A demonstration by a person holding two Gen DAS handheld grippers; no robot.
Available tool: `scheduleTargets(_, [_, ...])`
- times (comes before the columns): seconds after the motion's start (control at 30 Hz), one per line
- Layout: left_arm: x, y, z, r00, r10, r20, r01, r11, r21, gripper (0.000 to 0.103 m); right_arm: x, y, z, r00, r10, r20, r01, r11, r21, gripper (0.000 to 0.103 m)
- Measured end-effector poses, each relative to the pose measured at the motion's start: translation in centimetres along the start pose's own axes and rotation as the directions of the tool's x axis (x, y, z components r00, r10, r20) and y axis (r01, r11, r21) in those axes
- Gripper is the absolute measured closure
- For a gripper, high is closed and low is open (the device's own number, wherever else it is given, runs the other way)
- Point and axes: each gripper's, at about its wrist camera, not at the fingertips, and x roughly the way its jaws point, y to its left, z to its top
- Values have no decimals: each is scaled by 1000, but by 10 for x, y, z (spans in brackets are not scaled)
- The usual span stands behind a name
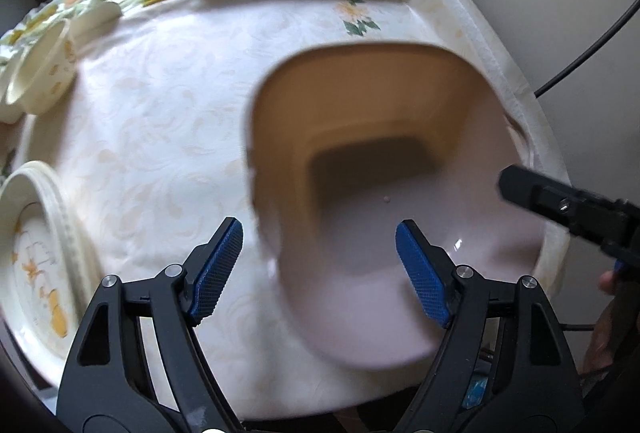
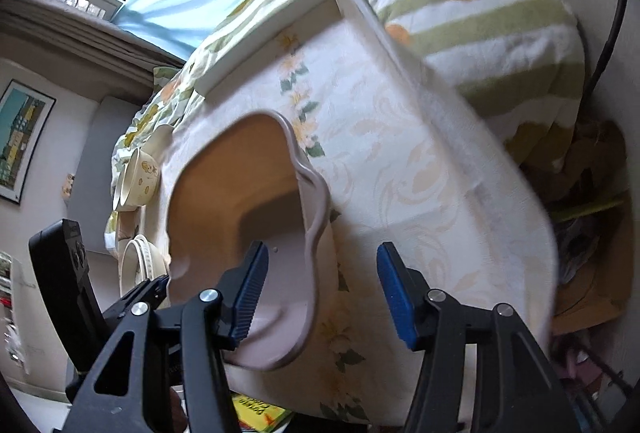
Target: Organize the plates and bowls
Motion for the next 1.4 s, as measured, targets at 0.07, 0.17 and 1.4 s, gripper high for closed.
scheduleTargets(0.07, [-20, 3, -3, 1000, 12, 22, -11, 1000, -9, 26, -17, 10, 1, 999, -26, 22, 27, 998, -55, 51])
scheduleTargets(0.17, [-65, 9, -7, 995, 43, 91, -41, 999, -30, 26, -40, 30, 3, 998, -31, 49, 38, 989, -144, 51])
scheduleTargets(1.4, [-14, 358, 91, 999, -23, 36, 37, 885, -465, 45, 215, 318, 97, 974, -60, -219, -39, 906, -421, 42])
